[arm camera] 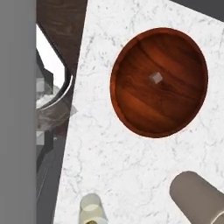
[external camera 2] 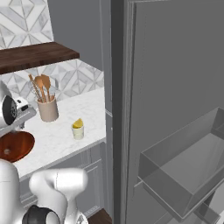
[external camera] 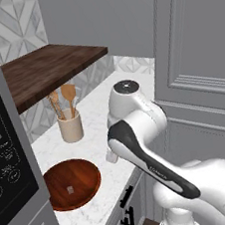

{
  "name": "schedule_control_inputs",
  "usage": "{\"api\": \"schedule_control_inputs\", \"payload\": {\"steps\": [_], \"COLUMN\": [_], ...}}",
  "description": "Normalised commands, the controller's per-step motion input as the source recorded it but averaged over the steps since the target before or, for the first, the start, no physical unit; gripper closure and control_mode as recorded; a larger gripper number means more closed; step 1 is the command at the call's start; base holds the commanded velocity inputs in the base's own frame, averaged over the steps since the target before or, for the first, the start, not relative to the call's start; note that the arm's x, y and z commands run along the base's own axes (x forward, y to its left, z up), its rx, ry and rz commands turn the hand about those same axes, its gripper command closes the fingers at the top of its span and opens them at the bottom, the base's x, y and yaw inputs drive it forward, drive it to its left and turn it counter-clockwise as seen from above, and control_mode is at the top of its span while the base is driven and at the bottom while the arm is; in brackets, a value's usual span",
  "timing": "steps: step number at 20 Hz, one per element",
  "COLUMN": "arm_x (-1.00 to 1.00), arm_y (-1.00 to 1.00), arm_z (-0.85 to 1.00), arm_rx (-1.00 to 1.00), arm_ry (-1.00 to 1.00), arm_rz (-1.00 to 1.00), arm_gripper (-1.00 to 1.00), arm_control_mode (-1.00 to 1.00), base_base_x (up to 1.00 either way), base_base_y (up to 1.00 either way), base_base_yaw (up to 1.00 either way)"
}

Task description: Grab a lemon wedge from the fridge and one ice cube from the ice bowl, and put them in the glass of lemonade.

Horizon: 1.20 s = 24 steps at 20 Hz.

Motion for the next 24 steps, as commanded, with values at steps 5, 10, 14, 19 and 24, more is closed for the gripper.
{"api": "schedule_control_inputs", "payload": {"steps": [5,10,14,19,24], "arm_x": [0.22,0.32,0.27,0.53,0.90], "arm_y": [-0.74,-0.69,-0.64,-0.08,0.05], "arm_z": [0.00,0.27,0.11,0.14,0.00], "arm_rx": [0.30,0.04,0.09,0.09,0.00], "arm_ry": [-0.07,-0.11,-0.03,0.05,0.02], "arm_rz": [-0.32,-0.33,-0.39,-0.36,-0.08], "arm_gripper": [1.00,1.00,1.00,1.00,1.00], "arm_control_mode": [-1.00,-1.00,-1.00,-1.00,-1.00], "base_base_x": [0.00,0.00,0.00,0.00,0.00], "base_base_y": [0.00,0.00,0.00,0.00,0.00], "base_base_yaw": [0.00,0.00,0.00,0.00,0.00]}}
